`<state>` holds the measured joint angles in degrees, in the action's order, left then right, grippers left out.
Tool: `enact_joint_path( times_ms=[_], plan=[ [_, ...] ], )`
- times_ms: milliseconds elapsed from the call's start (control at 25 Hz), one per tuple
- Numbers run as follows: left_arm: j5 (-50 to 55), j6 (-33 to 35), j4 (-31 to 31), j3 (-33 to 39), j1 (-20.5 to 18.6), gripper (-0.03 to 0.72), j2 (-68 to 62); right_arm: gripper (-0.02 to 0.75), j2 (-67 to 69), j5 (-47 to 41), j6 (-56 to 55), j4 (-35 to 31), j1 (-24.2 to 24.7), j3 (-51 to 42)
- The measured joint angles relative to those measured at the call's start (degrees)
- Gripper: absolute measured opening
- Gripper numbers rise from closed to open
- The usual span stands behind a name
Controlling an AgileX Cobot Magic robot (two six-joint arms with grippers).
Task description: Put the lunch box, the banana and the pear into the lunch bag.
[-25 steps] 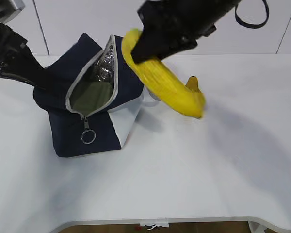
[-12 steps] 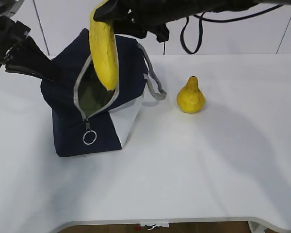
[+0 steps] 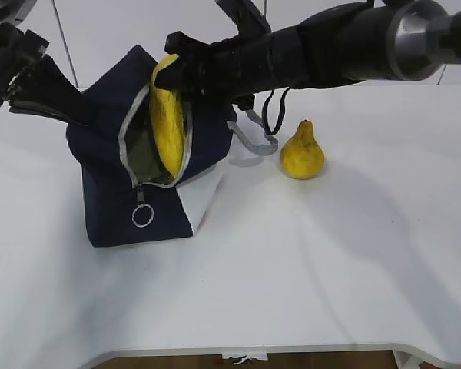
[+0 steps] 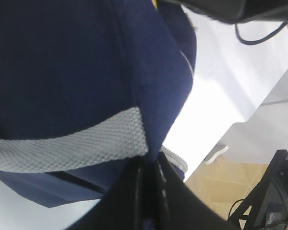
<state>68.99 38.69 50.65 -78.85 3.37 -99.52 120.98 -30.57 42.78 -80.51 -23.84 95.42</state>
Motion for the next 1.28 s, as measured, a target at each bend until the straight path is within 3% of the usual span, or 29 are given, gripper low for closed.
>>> enact_joint_path(
  times_ms=[280,640,760,960,1120,1280],
  plan=[
    [-0.7,-0.2,0.0,0.0,0.0,-0.006,1.9,0.252,0.7,-3.2,5.3,0.2,0.0,0.4],
    [-1.1,-0.2,1.0,0.0,0.0,-0.006,2.0,0.309,0.7,-9.5,6.2,6.1,0.0,0.5],
    [-1.0,-0.2,1.3,0.0,0.0,-0.006,2.0,0.377,0.7,-9.7,6.3,8.9,0.0,0.5],
    [-1.1,-0.3,1.4,0.0,0.0,-0.006,2.0,0.562,0.7,-10.8,6.3,11.8,0.0,0.6],
    [-1.1,-0.3,1.6,0.0,0.0,-0.006,2.0,0.575,0.1,-13.0,5.9,15.9,0.6,2.5],
    [-1.0,-0.3,1.6,0.0,0.0,-0.006,2.0,0.575,-1.4,-15.9,0.2,26.6,1.1,7.1]
  ],
)
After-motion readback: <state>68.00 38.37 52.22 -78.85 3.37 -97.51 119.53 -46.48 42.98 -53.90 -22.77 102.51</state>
